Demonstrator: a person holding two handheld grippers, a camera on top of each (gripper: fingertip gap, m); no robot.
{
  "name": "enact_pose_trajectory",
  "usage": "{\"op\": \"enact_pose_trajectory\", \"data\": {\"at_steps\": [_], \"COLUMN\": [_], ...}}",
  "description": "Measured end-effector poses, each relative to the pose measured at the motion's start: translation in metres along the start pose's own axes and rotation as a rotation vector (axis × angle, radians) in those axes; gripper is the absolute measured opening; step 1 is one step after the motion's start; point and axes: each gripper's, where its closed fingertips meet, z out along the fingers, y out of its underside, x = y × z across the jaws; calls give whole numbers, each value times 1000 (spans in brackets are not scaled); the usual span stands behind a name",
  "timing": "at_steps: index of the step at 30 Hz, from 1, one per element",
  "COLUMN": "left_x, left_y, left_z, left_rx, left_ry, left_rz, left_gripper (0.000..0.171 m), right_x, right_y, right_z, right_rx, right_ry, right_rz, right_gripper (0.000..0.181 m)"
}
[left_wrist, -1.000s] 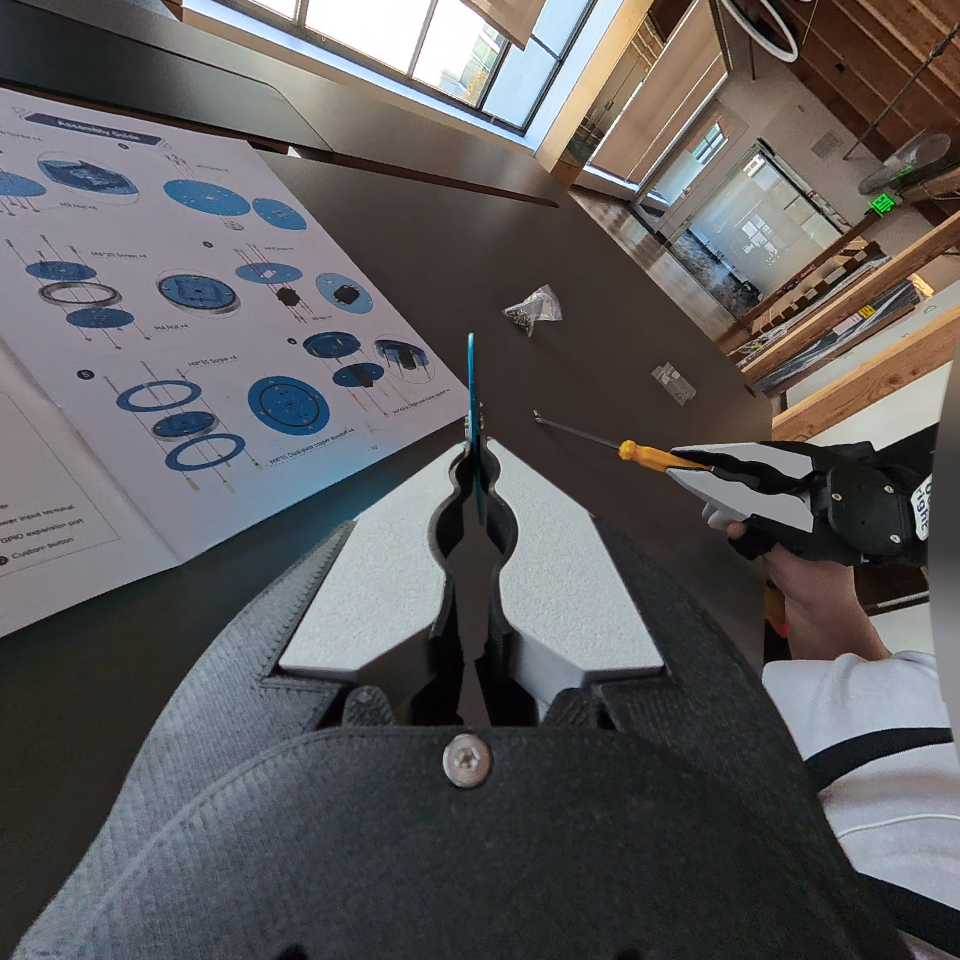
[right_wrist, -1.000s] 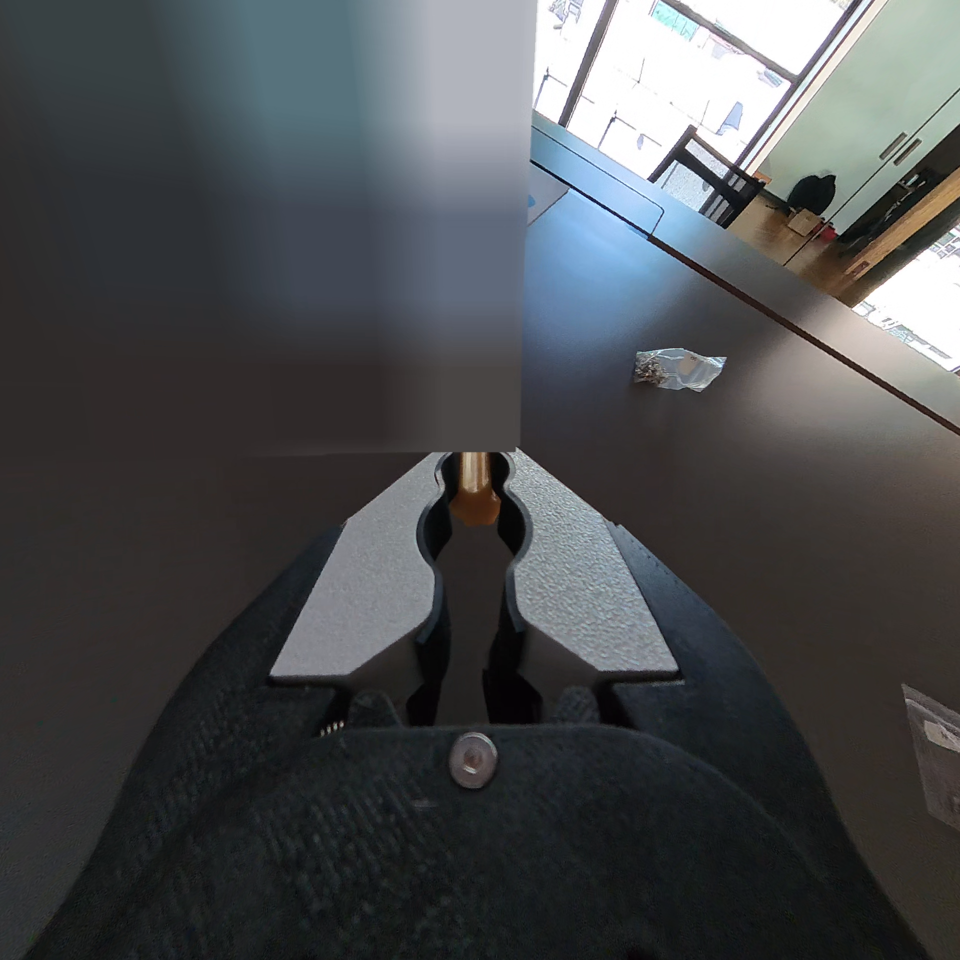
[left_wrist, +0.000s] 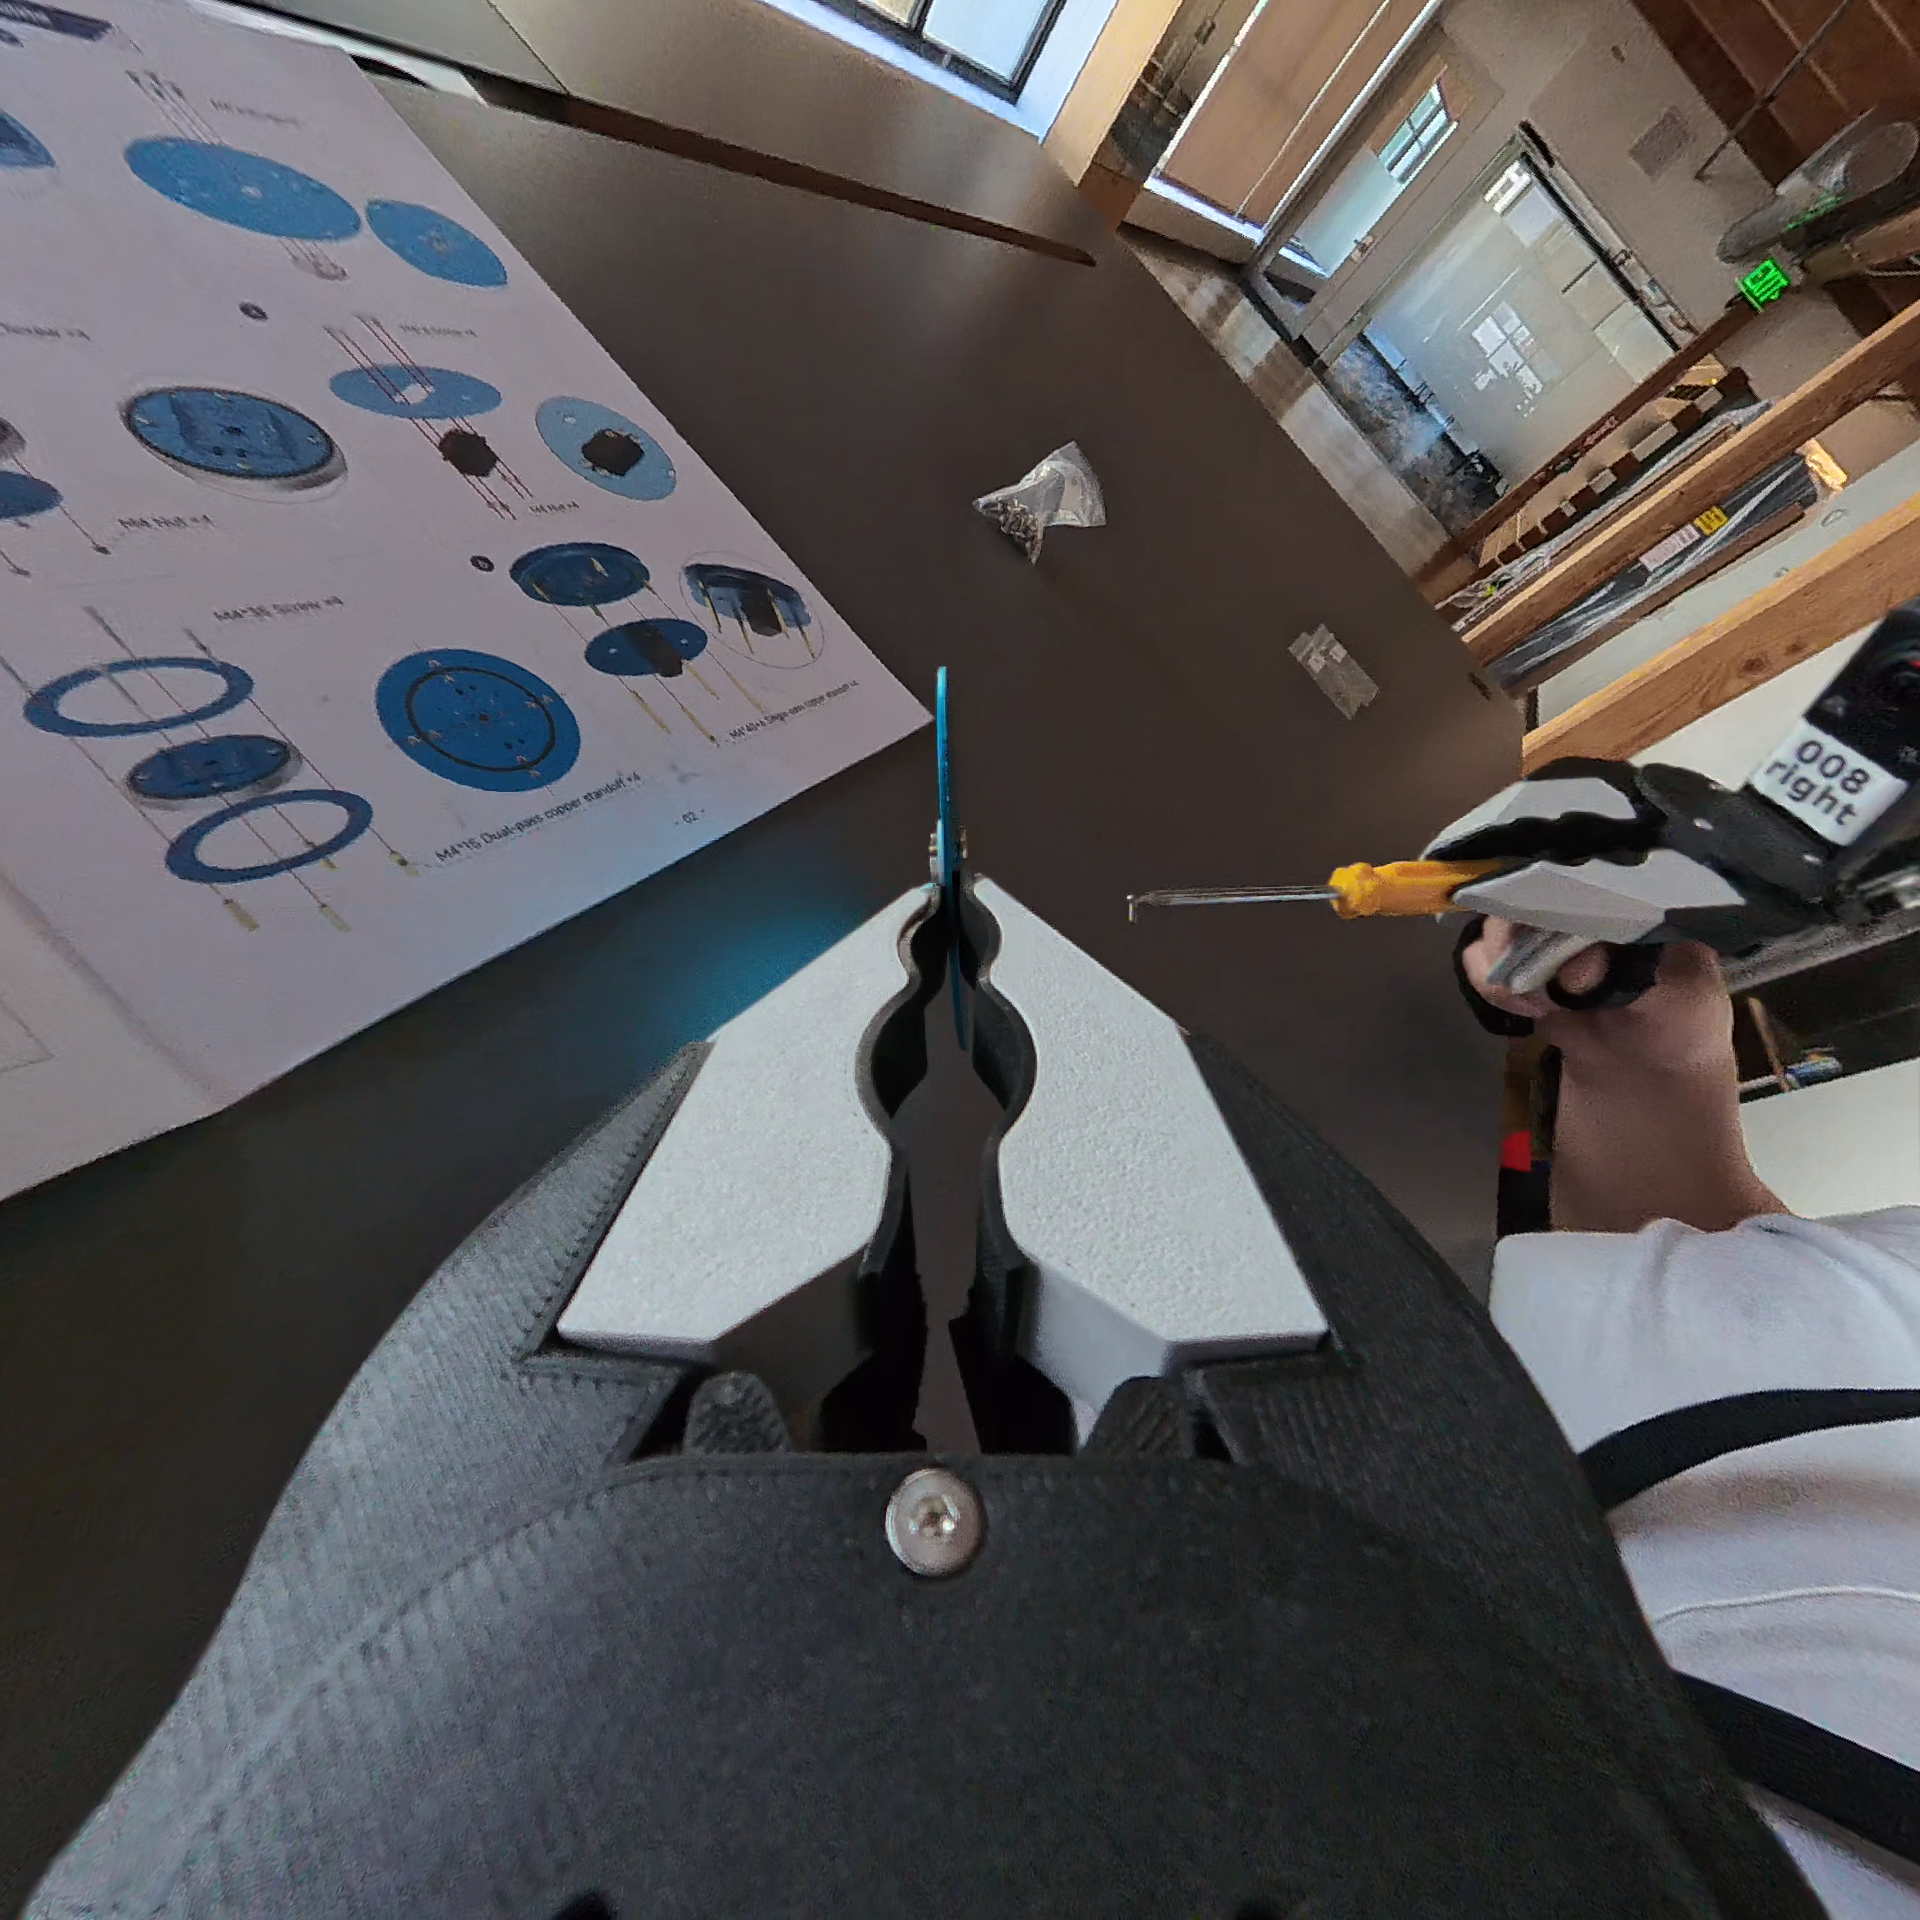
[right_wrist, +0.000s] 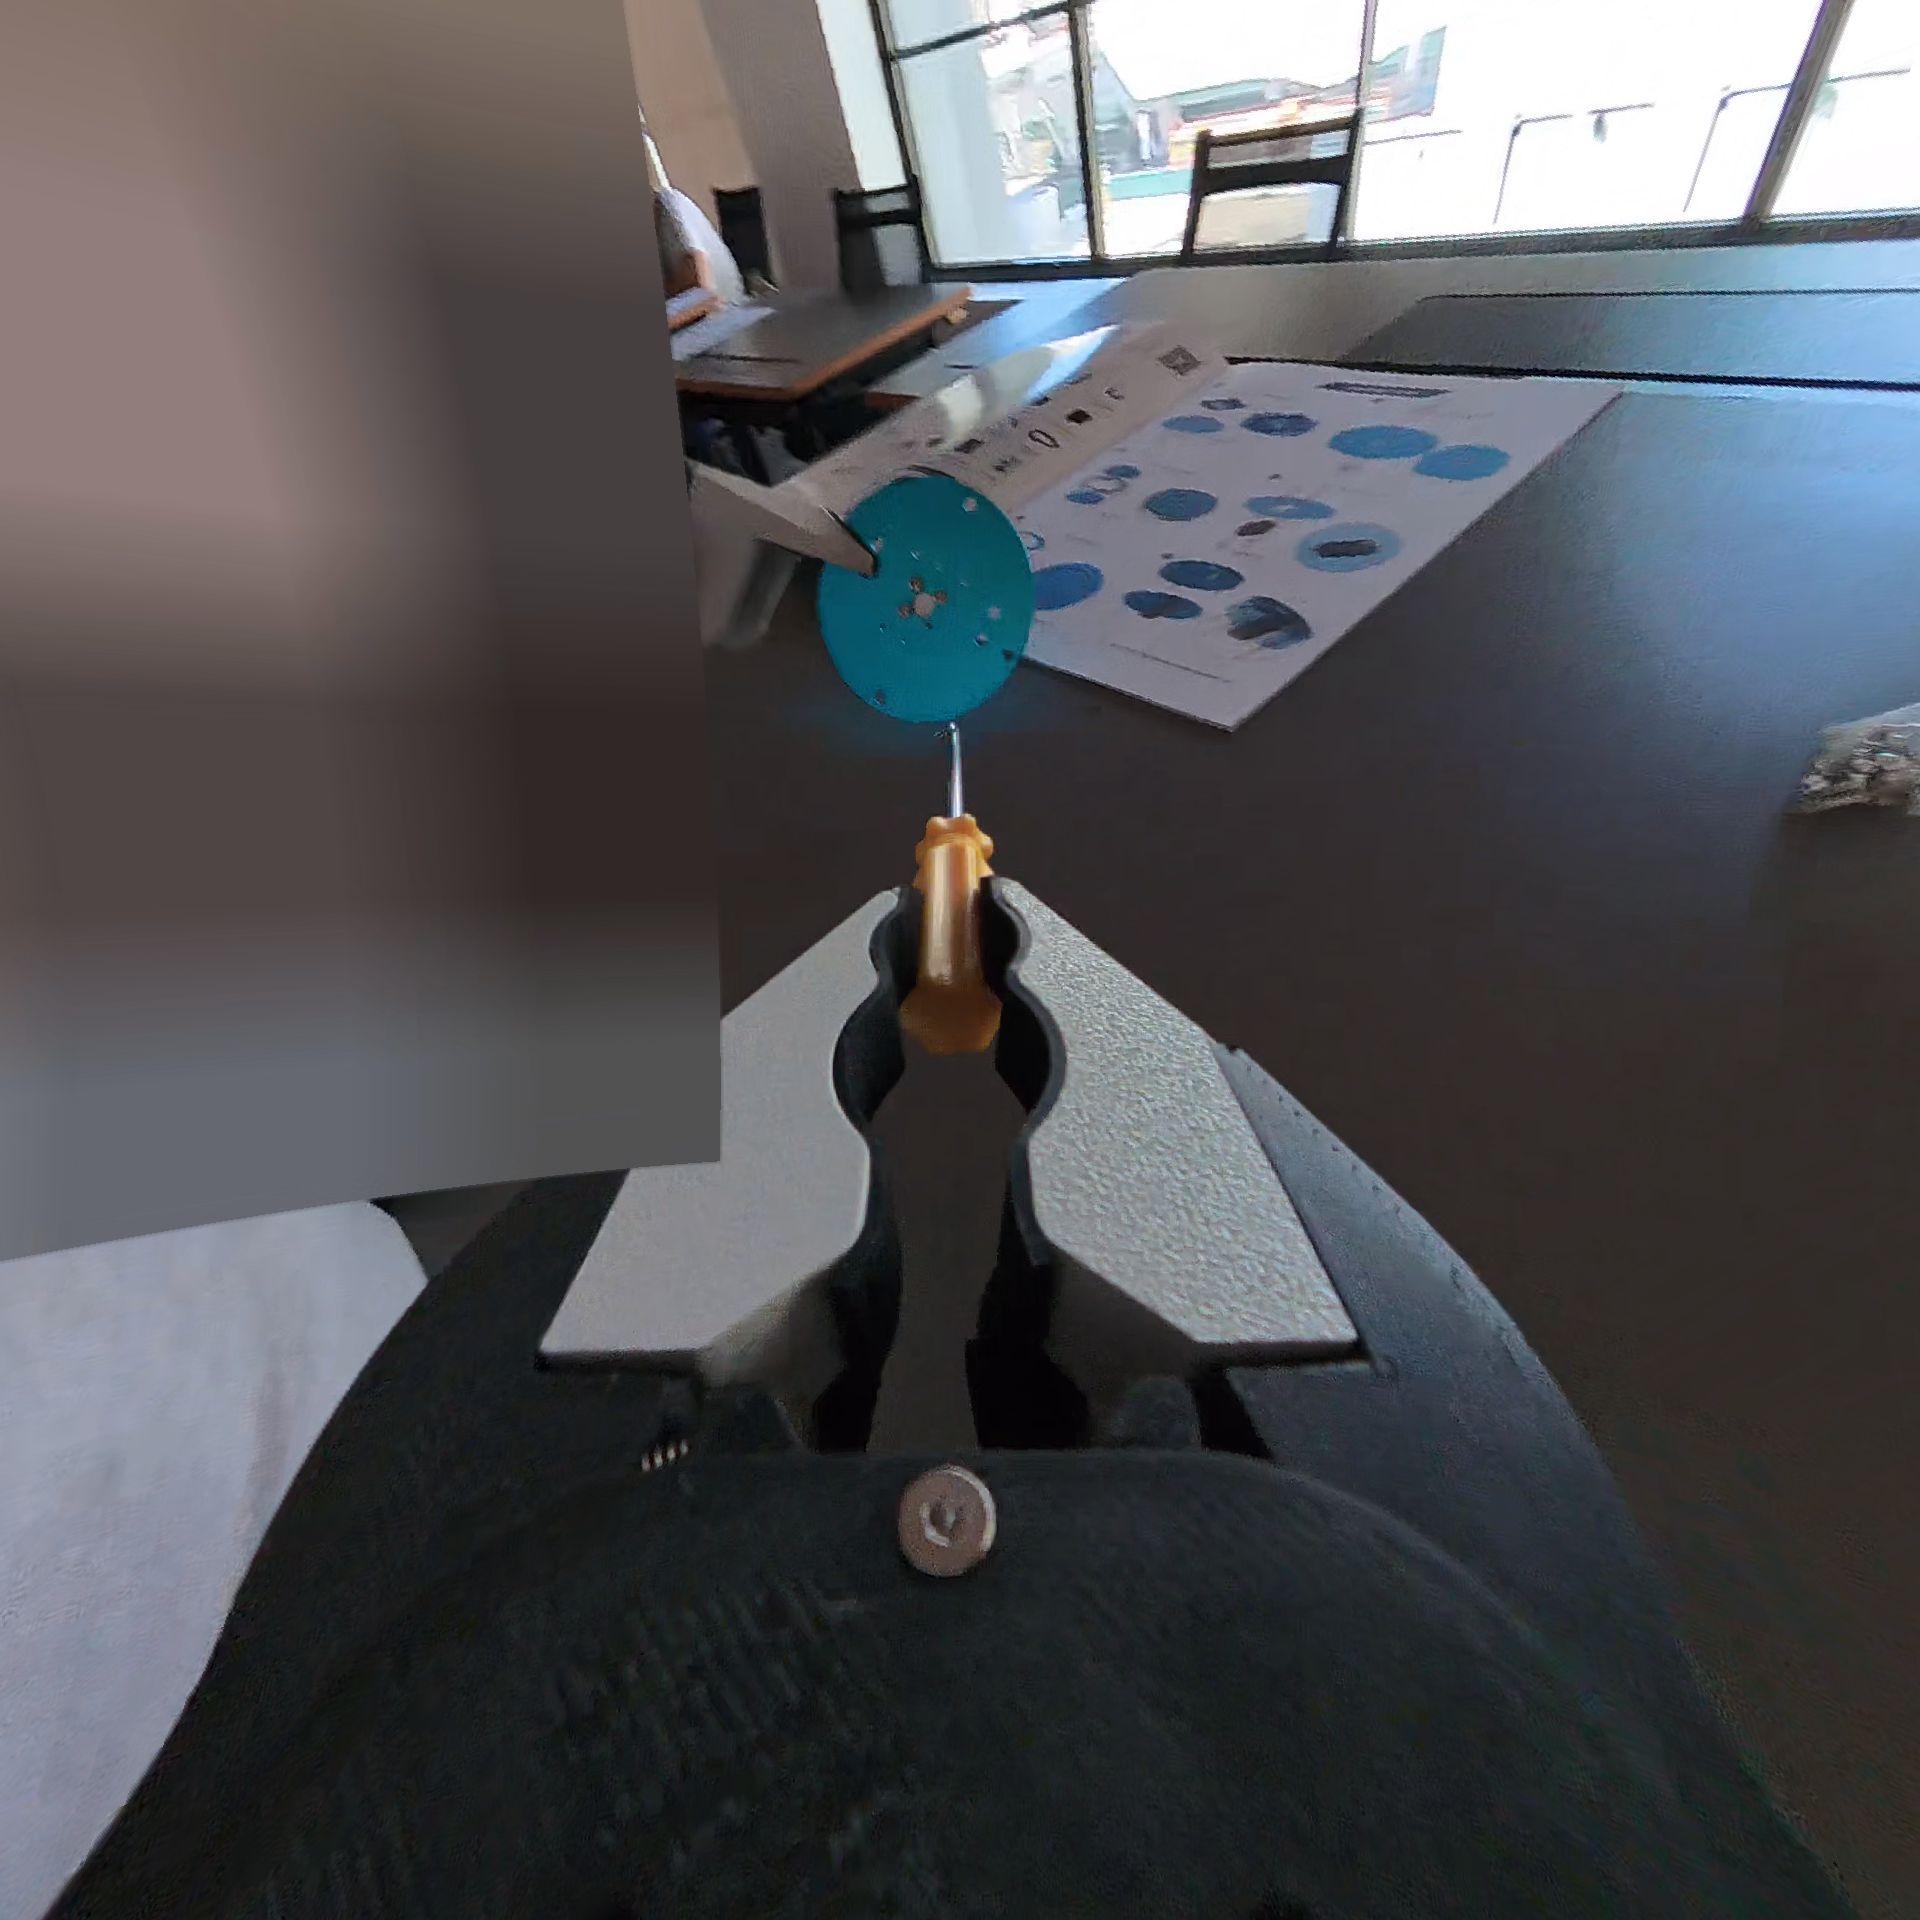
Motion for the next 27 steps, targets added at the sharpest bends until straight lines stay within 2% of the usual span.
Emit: {"op": "enact_pose_trajectory", "data": {"at_steps": [1, 6, 10, 16, 21, 27], "left_x": [1, 3, 3, -6, -10, -15], "left_y": [2, 10, 11, 7, -2, -1], "left_z": [2, 9, 9, 6, 1, 2], "left_rx": [-7, -17, -10, 26, 82, 86], "left_ry": [18, 125, 201, 223, 309, 313], "left_rz": [-23, -198, -346, -443, -587, -624], "left_gripper": [0, 0, 0, 0, 0, 0], "right_x": [0, 2, 9, 4, 4, 12], "right_y": [-4, -22, -30, -47, -52, -56], "right_z": [1, 9, 19, 43, 59, 61], "right_rx": [11, 4, -37, -102, -142, -121], "right_ry": [-34, -145, -143, -229, -309, -280], "right_rz": [15, 31, -77, -173, -150, -195], "right_gripper": [10, 10, 11, 11, 11, 10]}}
